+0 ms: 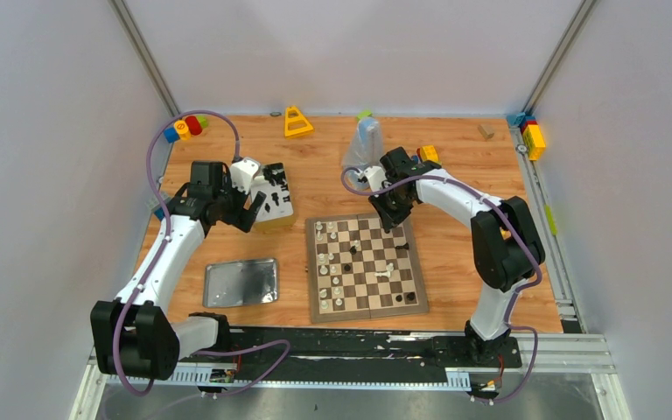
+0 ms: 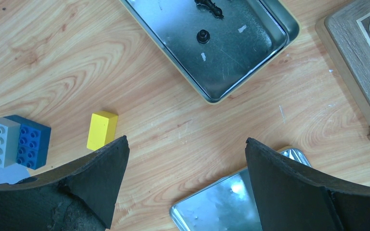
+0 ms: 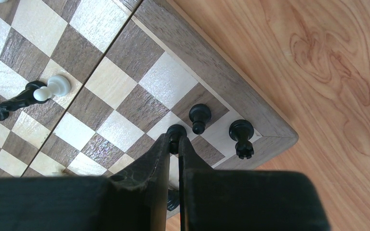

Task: Set up the chess pieces on the board
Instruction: Place the chess piece on the chessboard.

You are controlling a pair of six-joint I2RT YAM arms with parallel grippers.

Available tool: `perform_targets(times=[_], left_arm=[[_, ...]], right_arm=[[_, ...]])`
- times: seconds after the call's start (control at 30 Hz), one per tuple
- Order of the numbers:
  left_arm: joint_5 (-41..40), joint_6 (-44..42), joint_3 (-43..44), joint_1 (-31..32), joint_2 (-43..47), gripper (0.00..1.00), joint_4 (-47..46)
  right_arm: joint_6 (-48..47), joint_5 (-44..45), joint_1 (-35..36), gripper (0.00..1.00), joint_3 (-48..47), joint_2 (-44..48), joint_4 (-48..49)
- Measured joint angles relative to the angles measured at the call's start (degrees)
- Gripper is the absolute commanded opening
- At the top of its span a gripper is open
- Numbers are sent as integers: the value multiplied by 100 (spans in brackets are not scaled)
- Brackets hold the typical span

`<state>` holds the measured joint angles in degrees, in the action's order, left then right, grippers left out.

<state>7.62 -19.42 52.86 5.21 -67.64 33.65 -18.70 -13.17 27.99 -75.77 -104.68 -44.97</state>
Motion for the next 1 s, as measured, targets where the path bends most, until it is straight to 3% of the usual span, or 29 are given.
perform_targets(times=[0.83,1.0], left_arm=[[7,0,0,0,0,98,2],[11,0,0,0,0,98,2]], right_arm=[[2,-39,66,8,94,74,28],[2,-42,87,17,94,74,24]])
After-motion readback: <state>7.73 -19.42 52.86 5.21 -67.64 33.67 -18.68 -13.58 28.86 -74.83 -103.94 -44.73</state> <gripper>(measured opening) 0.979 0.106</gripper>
